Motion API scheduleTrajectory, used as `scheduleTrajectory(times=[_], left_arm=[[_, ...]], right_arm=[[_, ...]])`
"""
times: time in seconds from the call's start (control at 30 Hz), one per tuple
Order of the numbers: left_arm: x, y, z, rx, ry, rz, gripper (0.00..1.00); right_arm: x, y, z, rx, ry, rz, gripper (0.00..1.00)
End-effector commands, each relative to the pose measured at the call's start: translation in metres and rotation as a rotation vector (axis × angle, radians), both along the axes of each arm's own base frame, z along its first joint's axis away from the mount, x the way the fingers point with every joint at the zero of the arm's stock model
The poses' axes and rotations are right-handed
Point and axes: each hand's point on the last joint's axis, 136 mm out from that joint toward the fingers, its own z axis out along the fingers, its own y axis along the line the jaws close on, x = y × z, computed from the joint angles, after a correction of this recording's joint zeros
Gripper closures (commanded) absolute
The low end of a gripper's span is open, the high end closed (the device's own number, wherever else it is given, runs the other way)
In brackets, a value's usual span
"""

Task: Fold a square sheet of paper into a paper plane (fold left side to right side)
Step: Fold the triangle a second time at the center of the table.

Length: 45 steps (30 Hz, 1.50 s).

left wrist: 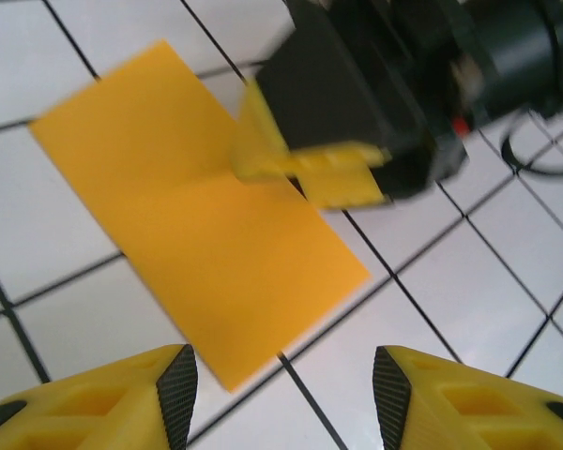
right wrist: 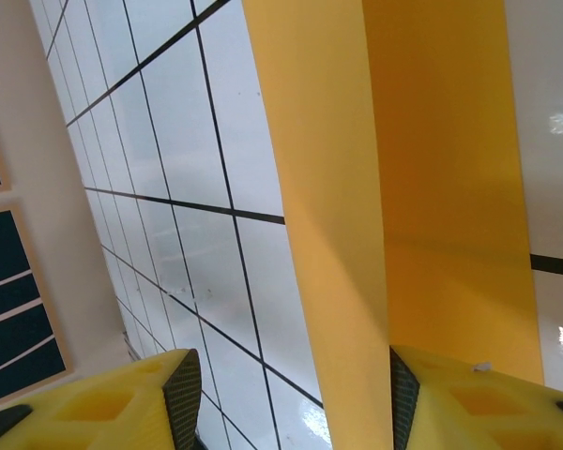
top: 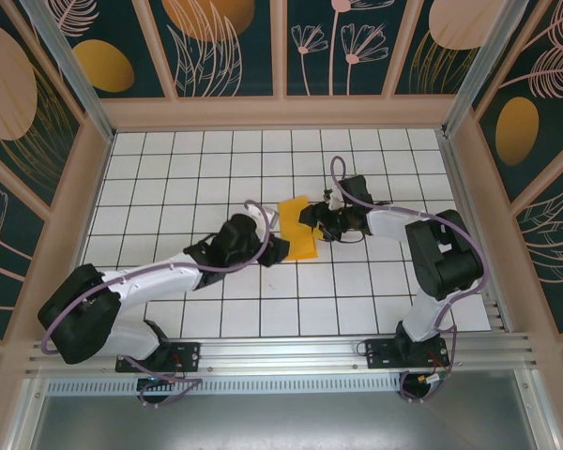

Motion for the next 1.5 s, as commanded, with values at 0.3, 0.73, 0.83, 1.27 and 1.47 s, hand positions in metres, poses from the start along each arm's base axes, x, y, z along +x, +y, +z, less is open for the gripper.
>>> scheduleTrajectory(times=[0.3, 0.73, 0.83, 1.27, 1.47], left_arm=[[-0.002, -0.054, -0.027, 0.206, -0.127, -0.039, 0.37], [0.011, -0.063, -0.063, 0.426, -0.154, -0.015, 0.24], [0.015, -0.062, -0.069, 0.466, -0.165, -0.002, 0.24], [0.014, -0.063, -0.071, 0.493, -0.196, -0.013, 0.57], [0.013, -0.065, -0.071, 0.49, -0.196, -0.018, 0.7]], right_arm=[[0.011, 0.011, 0.03, 0.045, -0.057, -0.006, 0.44], [0.012, 0.014, 0.029, 0.052, -0.058, -0.006, 0.44], [0.012, 0.014, 0.027, 0.051, -0.056, -0.006, 0.44], [0.012, 0.012, 0.018, 0.024, -0.043, -0.009, 0.44], [0.013, 0.01, 0.012, -0.011, -0.038, -0.007, 0.44]])
